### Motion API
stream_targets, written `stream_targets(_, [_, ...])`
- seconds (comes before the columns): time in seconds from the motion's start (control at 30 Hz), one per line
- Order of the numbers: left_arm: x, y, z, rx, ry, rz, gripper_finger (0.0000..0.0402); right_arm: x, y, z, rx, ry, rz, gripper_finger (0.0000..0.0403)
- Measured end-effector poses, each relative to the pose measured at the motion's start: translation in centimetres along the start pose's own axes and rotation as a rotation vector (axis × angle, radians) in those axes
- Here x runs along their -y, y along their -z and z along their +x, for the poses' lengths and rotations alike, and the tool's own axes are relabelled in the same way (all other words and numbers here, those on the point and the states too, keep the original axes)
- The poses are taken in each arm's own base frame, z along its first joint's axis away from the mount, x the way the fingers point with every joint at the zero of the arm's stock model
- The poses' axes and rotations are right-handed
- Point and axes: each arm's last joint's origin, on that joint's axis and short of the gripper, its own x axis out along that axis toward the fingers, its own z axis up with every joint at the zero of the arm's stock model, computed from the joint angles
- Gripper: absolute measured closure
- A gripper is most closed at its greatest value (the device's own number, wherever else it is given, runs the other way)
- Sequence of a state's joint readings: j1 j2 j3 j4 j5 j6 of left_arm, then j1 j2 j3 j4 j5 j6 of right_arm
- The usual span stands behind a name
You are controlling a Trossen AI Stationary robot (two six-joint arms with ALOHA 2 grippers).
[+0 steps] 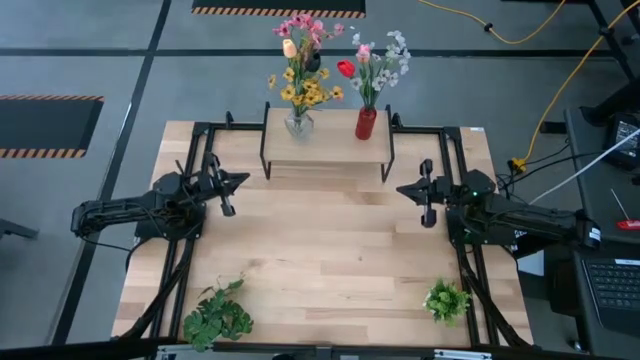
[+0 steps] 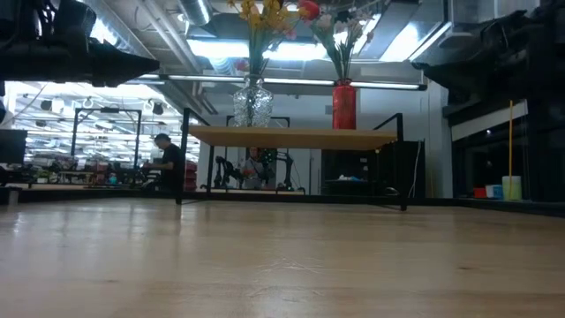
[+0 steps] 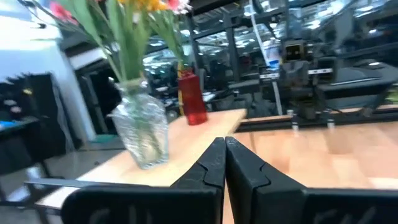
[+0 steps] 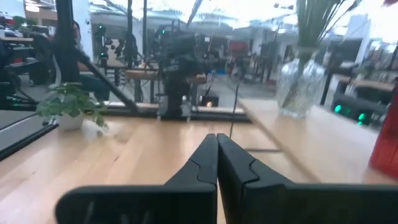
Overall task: Pick and place flowers into a vace then onto a shelf
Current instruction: Return to Home Position
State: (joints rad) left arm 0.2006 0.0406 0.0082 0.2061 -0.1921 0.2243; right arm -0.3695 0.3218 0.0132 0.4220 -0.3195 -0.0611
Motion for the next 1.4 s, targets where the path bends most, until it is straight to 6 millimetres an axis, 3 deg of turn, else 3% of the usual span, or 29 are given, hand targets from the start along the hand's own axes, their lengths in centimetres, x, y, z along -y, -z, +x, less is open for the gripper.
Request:
stream_targets(0.2, [0.33, 0.40, -0.01, -0.031, 0.088, -0.039, 0.0400, -0.14, 0.94, -0.01, -0.079, -0.029, 0.084, 0.0401])
stream_targets(0.57, [0.22, 0.55, -0.01, -0.055, 0.039, -0.123, 0.0400, -0.13, 0.87, 0.02, -0.072, -0.027, 0.106, 0.0399])
stream_targets(1.4, [0.25, 0.71, -0.02, -0.071, 0.041, -0.119, 0.0395, -0.12, 0.89, 0.01, -0.073, -0.026, 0.106, 0.0382])
